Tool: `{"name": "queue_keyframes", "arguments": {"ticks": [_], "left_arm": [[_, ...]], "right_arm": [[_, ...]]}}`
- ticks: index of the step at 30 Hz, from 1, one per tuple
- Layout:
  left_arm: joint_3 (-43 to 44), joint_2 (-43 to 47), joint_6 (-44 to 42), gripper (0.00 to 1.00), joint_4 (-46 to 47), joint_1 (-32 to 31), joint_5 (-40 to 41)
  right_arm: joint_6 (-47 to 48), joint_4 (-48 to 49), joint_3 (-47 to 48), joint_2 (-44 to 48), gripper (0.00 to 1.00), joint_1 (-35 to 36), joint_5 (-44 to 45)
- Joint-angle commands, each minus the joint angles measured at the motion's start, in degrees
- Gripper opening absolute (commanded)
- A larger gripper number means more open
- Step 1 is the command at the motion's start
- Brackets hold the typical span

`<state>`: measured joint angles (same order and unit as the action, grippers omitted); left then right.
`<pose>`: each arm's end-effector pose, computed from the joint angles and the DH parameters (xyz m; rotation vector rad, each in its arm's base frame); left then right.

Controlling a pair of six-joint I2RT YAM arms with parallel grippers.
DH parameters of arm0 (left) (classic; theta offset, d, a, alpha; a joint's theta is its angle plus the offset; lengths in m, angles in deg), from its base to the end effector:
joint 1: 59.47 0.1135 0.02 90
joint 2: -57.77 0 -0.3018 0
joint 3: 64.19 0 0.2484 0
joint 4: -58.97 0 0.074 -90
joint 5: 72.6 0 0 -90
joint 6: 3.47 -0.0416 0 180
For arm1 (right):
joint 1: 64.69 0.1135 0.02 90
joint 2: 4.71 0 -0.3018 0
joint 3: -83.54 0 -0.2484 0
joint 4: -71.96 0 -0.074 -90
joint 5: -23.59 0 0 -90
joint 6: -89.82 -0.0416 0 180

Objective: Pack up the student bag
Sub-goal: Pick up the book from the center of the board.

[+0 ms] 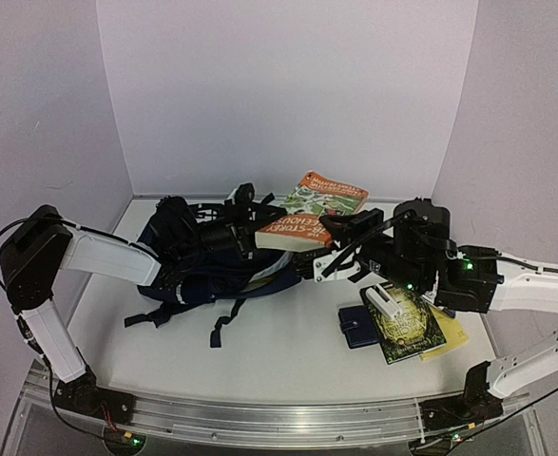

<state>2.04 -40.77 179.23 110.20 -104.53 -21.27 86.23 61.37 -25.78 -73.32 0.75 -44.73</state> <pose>0.2468 -0.2841 0.3137 0.0739 1.8079 -2.3261 0.1260 0.2388 0.3868 -1.6013 0.6943 -0.5942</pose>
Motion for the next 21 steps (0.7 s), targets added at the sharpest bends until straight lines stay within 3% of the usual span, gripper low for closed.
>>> {"name": "queue_keyframes", "arguments": {"ticks": [1, 2, 5, 8, 10, 15, 21], "left_arm": [[2.1, -0.02, -1.76, 0.22, 4.56, 0.07, -0.46], [2.08, 0.12, -2.08, 0.15, 4.33, 0.13, -0.25], [1.53, 1.17, -3.65, 0.01, 3.37, 0.55, 0.94], [-0.14, 3.6, -5.82, 0.0, 0.9, 1.83, 2.62], [-1.36, 5.57, -7.19, 0.0, -1.25, 3.24, 3.63], [-2.55, 9.81, -11.65, 0.0, -9.37, 7.91, 5.29], [-2.43, 13.41, -18.29, 0.0, -14.83, 13.05, 5.63]], "right_arm": [[0.72, 6.81, -0.14, 3.32, 0.04, 0.74, -0.97], [0.45, 6.82, -0.25, 3.53, 0.09, 0.77, -0.91], [-2.22, 5.81, 0.36, 3.85, 0.39, 0.74, 0.37], [-7.59, -0.24, 3.22, 3.78, 0.77, 0.74, 2.81], [-13.38, -6.5, 5.96, 3.27, 0.92, 0.73, 4.74], [-32.75, -27.38, 19.49, -3.97, 0.98, -1.67, 7.33], [-55.08, -54.24, 42.2, -17.3, 0.98, -17.6, -11.77]]}}
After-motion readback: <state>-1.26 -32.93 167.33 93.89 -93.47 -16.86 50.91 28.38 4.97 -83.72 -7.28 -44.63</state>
